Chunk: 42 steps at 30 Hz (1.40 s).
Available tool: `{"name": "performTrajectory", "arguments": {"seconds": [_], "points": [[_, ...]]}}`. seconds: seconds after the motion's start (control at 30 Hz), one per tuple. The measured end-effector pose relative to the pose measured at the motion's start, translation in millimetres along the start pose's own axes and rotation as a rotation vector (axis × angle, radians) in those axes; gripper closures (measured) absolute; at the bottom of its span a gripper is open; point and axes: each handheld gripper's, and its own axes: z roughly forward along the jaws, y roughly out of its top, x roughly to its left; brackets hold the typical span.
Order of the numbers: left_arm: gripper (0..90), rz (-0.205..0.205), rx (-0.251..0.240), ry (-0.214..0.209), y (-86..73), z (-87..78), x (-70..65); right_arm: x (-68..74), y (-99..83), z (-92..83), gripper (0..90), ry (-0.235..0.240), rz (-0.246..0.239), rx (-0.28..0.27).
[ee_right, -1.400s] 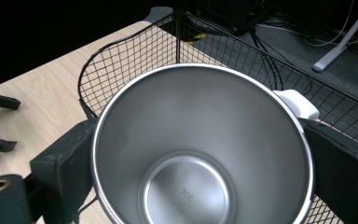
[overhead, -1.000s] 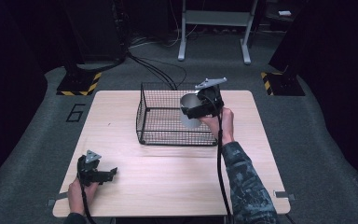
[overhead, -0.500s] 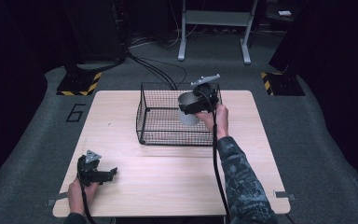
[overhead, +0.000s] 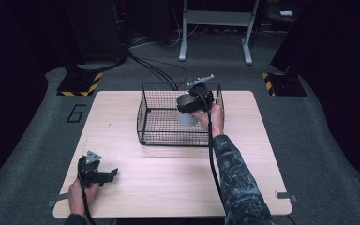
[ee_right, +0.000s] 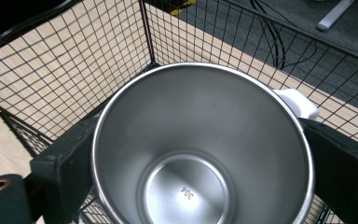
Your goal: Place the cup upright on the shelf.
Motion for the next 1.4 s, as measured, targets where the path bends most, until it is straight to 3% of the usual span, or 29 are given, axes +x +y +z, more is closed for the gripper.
{"name": "performTrajectory", "arguments": {"seconds": [0.7,1.4], "points": [[0.0,0.0,0.004,-0.003,0.1,-0.3,0.2,-4.8,-11.0,45.9,6.0,-0.005,0.025,0.075],[0.0,0.008,0.006,-0.001,0.1,-0.4,0.5,-9.1,-16.0,66.8,5.9,-0.033,0.052,0.115]]}}
